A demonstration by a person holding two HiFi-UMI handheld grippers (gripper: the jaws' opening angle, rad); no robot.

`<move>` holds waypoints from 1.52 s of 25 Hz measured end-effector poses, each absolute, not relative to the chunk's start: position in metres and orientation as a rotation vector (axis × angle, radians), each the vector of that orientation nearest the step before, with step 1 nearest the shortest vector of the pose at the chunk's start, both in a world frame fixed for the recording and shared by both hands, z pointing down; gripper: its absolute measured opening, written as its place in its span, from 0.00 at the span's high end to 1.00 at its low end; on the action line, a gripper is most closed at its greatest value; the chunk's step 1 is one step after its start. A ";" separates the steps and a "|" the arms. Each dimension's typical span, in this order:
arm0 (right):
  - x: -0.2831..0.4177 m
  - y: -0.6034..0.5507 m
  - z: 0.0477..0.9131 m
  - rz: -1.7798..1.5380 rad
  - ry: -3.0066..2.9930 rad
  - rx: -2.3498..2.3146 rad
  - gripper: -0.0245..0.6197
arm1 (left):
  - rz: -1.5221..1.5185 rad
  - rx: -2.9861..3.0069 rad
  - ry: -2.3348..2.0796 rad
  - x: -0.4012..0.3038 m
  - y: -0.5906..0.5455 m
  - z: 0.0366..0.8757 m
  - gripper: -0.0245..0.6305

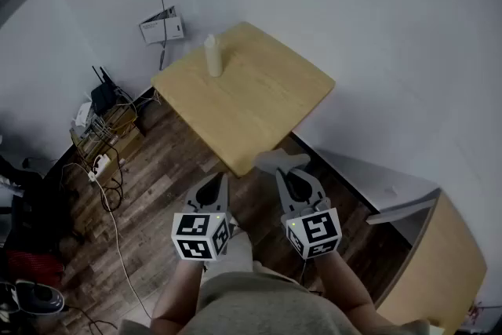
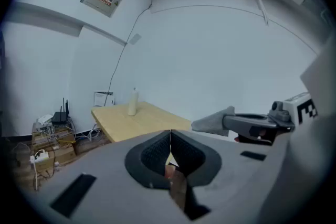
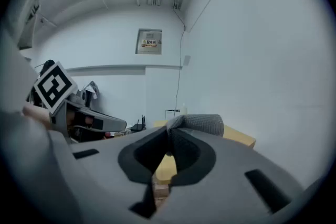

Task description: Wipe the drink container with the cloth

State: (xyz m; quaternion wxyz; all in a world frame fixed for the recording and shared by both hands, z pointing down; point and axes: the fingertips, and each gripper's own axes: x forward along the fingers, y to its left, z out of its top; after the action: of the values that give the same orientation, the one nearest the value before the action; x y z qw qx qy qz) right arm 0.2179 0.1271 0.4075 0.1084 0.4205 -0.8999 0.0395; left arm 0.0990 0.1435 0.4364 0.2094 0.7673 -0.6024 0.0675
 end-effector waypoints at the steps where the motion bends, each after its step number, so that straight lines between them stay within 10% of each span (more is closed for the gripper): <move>1: 0.218 0.144 0.407 0.108 -2.652 1.234 0.95 | 0.172 2.126 -1.680 0.099 0.160 0.436 0.96; 38: 0.207 0.245 0.406 0.145 -2.724 1.164 0.95 | 0.094 2.018 -1.757 0.082 0.259 0.432 0.96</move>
State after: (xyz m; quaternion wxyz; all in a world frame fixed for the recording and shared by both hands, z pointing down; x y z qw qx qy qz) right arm 0.2066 0.2451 0.4060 0.0880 0.3909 -0.9149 0.0486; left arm 0.0818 0.2594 0.4321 0.2303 0.7334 -0.6387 0.0340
